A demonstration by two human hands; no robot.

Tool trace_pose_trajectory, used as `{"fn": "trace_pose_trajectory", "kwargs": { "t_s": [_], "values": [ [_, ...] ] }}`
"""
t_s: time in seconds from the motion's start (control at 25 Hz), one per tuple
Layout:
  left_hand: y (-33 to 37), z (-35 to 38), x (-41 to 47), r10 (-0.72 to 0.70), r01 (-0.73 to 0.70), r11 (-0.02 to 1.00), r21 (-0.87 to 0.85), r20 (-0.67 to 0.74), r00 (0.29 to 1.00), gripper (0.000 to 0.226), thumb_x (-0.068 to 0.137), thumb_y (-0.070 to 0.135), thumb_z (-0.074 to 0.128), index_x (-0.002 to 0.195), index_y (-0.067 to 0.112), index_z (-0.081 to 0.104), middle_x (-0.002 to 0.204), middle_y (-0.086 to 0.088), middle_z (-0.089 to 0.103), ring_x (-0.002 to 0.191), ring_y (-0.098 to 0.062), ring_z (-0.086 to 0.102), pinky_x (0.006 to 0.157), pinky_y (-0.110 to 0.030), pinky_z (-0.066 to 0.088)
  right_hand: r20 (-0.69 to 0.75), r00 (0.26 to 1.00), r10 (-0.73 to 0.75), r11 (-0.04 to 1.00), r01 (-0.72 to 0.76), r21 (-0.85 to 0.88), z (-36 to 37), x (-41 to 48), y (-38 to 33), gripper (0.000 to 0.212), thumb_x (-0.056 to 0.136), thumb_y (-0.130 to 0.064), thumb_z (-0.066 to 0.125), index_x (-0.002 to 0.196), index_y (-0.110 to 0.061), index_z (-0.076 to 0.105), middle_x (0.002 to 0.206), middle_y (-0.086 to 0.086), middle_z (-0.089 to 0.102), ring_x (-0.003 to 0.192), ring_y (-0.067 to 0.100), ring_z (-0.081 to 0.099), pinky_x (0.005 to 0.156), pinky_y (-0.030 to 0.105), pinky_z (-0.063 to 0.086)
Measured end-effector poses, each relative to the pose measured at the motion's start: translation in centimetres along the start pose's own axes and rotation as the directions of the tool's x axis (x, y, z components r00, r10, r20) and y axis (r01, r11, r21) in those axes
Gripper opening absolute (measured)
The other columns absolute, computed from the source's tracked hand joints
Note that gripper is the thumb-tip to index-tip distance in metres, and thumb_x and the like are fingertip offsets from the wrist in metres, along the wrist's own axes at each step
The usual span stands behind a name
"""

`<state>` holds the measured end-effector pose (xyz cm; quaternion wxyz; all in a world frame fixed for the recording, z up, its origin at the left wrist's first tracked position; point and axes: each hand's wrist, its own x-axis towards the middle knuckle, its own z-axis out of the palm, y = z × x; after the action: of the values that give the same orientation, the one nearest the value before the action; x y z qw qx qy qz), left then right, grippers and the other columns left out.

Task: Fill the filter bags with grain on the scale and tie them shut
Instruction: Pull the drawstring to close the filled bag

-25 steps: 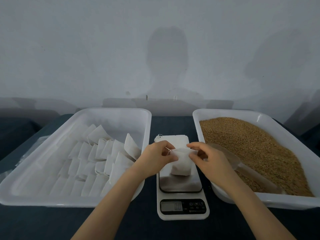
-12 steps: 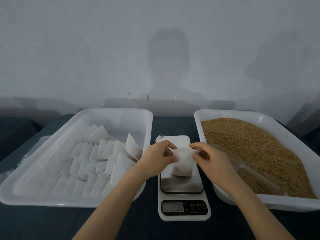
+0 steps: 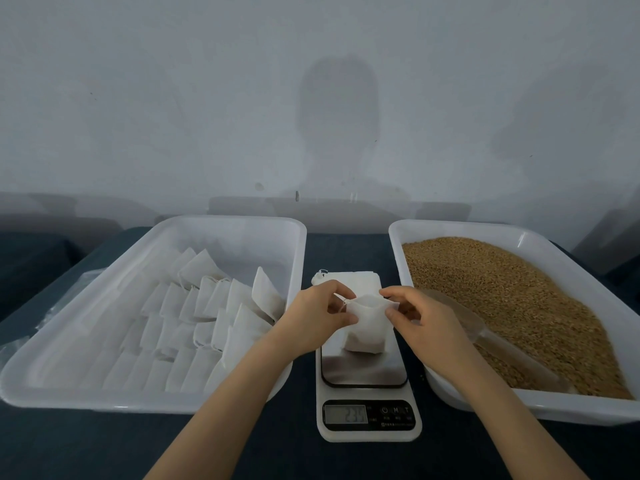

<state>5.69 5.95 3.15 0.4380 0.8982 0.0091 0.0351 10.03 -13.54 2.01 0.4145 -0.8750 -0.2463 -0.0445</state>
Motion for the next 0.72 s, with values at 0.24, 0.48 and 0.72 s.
{"fn": "trace_pose_trajectory", "kwargs": {
  "t_s": [0.24,0.48,0.72],
  "values": [
    [-0.02,0.04,0.03,-0.003,0.003,1.000,0.012,0.005,1.000,0.023,0.087,0.026,0.069,0.105,0.031,0.055,0.077,0.018,0.059,0.071,0.000,0.057,0.064,-0.008,0.040,0.001,1.000,-0.013,1.000,0.013,-0.003,0.00,0.01,0.08,0.030,0.090,-0.023,0.060,0.116,-0.036,0.058,0.091,-0.017,0.061,0.084,-0.007,0.055,0.070,0.003,0.043],
    [-0.11,0.02,-0.02,-0.002,0.002,1.000,0.009,0.005,1.000,0.023,0.088,0.027,0.068,0.105,0.032,0.055,0.074,0.017,0.059,0.068,0.000,0.057,0.061,-0.009,0.039,0.000,1.000,-0.017,1.000,0.017,0.000,0.04,0.05,0.09,0.030,0.090,-0.023,0.060,0.116,-0.037,0.058,0.090,-0.016,0.061,0.085,-0.009,0.053,0.068,0.003,0.043],
    [-0.11,0.07,0.05,0.000,0.000,1.000,0.012,0.010,1.000,0.024,0.088,0.026,0.068,0.108,0.030,0.055,0.074,0.016,0.058,0.069,-0.002,0.056,0.063,-0.010,0.039,0.000,1.000,-0.022,1.000,0.022,-0.003,0.02,0.04,0.03,0.029,0.090,-0.022,0.060,0.115,-0.036,0.059,0.090,-0.021,0.059,0.088,-0.013,0.052,0.069,0.002,0.042]
  ]
}}
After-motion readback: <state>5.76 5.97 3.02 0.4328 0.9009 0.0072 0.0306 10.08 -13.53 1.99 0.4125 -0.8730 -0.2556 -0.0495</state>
